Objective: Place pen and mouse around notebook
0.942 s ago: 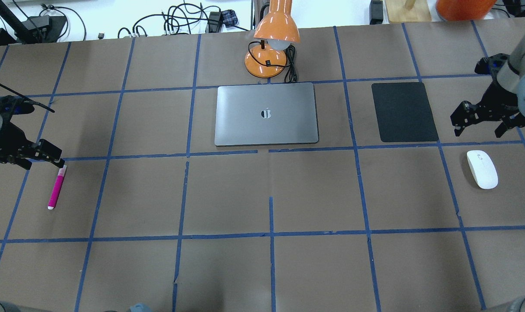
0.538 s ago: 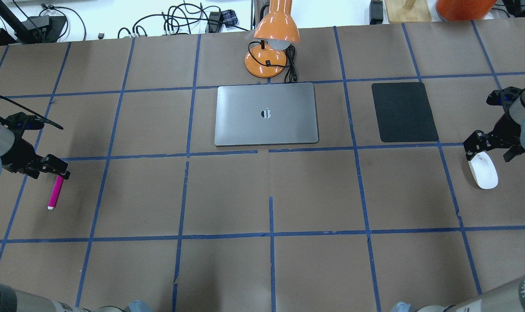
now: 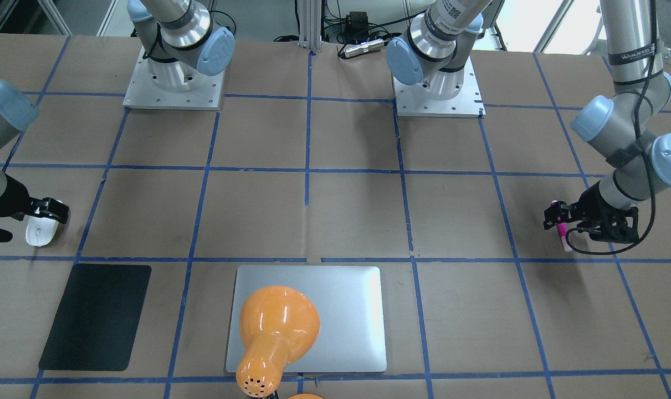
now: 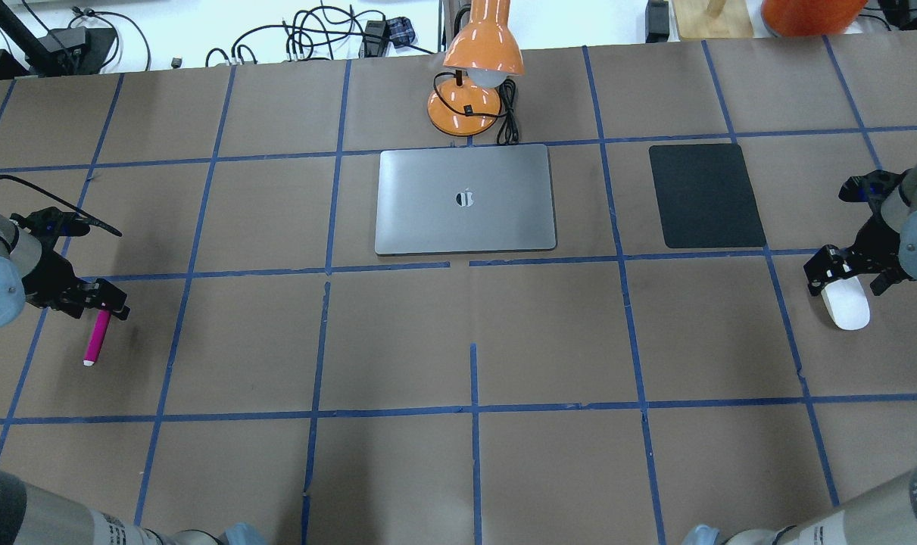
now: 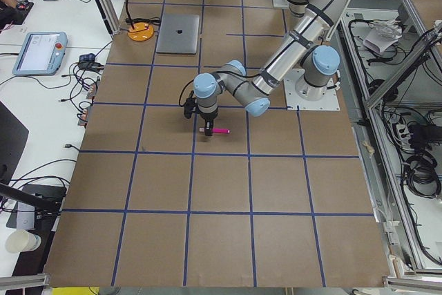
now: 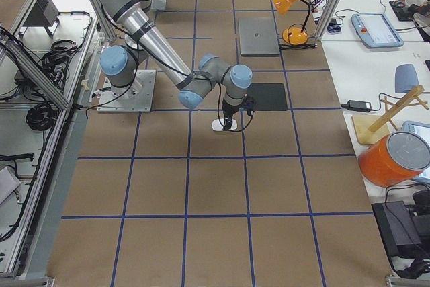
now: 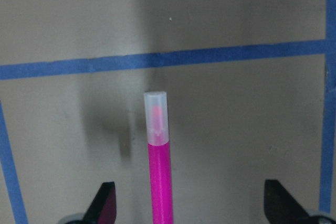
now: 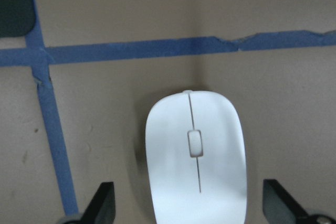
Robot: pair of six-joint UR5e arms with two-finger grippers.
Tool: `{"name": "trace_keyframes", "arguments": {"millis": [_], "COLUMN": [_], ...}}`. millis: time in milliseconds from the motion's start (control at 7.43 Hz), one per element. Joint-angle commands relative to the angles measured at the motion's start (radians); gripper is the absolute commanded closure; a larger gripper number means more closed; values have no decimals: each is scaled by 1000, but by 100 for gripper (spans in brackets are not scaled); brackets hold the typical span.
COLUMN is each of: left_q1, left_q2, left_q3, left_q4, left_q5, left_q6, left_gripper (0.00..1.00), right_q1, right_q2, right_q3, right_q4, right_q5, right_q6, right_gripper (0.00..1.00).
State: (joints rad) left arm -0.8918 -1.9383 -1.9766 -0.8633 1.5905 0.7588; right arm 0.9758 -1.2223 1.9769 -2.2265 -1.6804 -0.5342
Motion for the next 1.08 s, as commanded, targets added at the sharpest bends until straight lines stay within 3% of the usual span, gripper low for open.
{"name": "trace_keyframes", "arguments": {"millis": [0, 135, 269, 538, 673, 808, 942], "left_q1": [10, 19, 28, 28, 28, 28, 27], "left_q2": [-10, -14, -17, -18, -18, -16, -16], "left_q3": [1, 2, 2, 1, 1, 1, 1], "left_q4": [3, 4, 3, 3, 3, 3, 3], "left_q5": [2, 2, 2, 5, 6, 31, 28], "left_q6": [8, 13, 20, 20, 20, 20, 14], "left_gripper": [43, 44, 44, 53, 83, 100, 100], "right_q1": [-2, -2, -2, -2, 0, 3, 11], "right_q2": [21, 27, 33, 35, 23, 18, 15], "right_q3": [0, 0, -1, -4, -10, -10, -15], "right_q4": [-40, -53, -53, -51, -36, -36, -39], "right_q5": [-7, -5, 1, 4, -1, 4, 7], "right_q6": [-6, -18, -48, -70, -64, -57, -47], "right_gripper": [0, 0, 16, 45, 67, 80, 83]}}
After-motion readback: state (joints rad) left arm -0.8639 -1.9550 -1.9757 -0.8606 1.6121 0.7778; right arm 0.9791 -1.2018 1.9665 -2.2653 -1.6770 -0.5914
